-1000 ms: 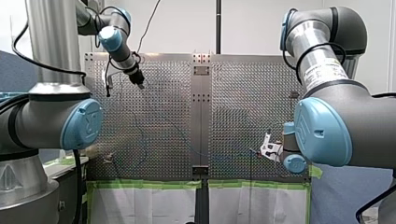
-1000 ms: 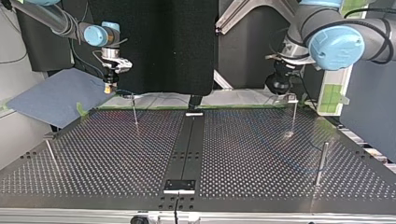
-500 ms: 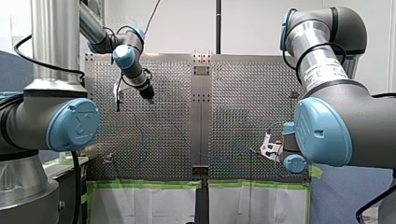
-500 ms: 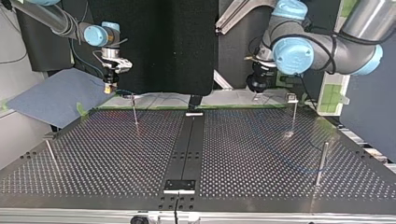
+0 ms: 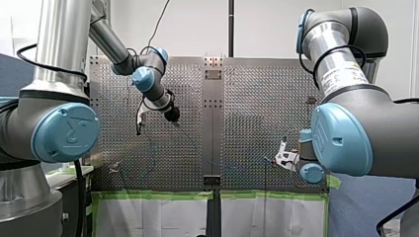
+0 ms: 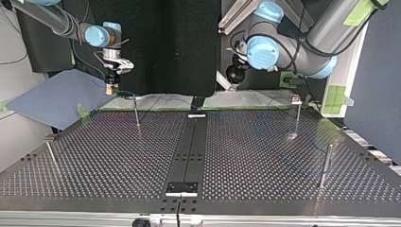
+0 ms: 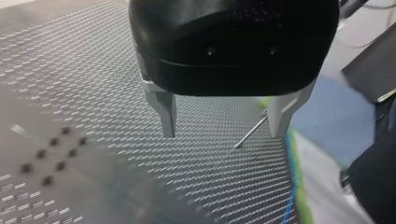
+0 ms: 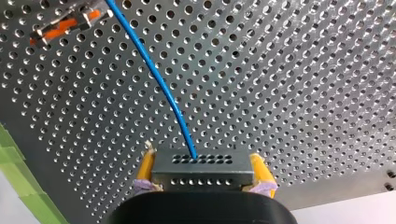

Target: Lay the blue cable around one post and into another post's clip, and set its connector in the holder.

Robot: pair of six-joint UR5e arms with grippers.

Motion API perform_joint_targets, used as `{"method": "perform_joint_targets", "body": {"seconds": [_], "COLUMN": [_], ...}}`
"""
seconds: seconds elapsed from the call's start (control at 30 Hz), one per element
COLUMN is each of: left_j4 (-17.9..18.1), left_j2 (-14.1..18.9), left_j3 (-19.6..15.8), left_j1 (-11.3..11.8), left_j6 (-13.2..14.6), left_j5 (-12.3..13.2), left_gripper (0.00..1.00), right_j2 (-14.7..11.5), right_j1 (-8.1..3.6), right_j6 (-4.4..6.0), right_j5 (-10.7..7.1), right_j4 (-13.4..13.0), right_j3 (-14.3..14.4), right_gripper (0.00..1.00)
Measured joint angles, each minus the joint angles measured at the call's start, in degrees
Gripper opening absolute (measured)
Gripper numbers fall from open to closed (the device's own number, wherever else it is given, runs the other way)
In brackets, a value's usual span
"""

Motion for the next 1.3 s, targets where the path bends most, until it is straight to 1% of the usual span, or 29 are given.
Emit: {"method": "perform_joint_targets", "body": {"seconds": [0.2, 0.37, 0.57, 0.73, 0.9, 0.97, 1.07, 1.2, 1.3], "left_j4": [3.0, 5.3, 8.2, 10.4, 12.8, 13.8, 15.2, 17.2, 18.6], "left_j2": [-3.0, -5.3, -8.2, -10.4, -12.8, -13.8, -15.1, -17.1, -18.6], "left_j3": [-0.7, -0.8, -0.6, 1.0, 3.3, 4.3, 5.6, 6.5, 7.0], "left_j1": [-3.0, -5.3, -8.2, -10.4, -12.6, -12.8, -12.5, -10.9, -9.5], "left_j6": [0.6, -0.6, -2.7, -3.0, -3.0, -2.9, -2.9, -2.8, -2.7], "left_j5": [2.4, 3.7, 3.9, 3.9, 3.8, 3.8, 3.8, 3.9, 4.6], "left_gripper": [0.96, 0.96, 0.96, 0.96, 0.96, 0.96, 0.96, 0.96, 0.96], "right_j2": [0.0, -0.1, -0.1, -0.1, -0.1, -0.1, -0.1, -0.1, -0.1], "right_j1": [-0.44, -0.40, -0.08, -0.02, -0.12, -0.15, -0.16, -0.10, -0.04], "right_j6": [-0.07, -0.28, -0.60, -0.82, -0.94, -1.06, -1.29, -1.43, -1.46], "right_j5": [0.03, 0.08, 0.09, 0.16, 0.18, 0.18, 0.18, 0.18, 0.19], "right_j4": [0.4, 0.9, 1.6, 1.7, 1.6, 1.6, 1.7, 1.6, 1.6], "right_j3": [0.0, 0.0, 0.0, 0.0, 0.0, 0.0, 0.0, 0.0, 0.0], "right_gripper": [0.02, 0.02, 0.02, 0.02, 0.02, 0.02, 0.02, 0.02, 0.02]}}
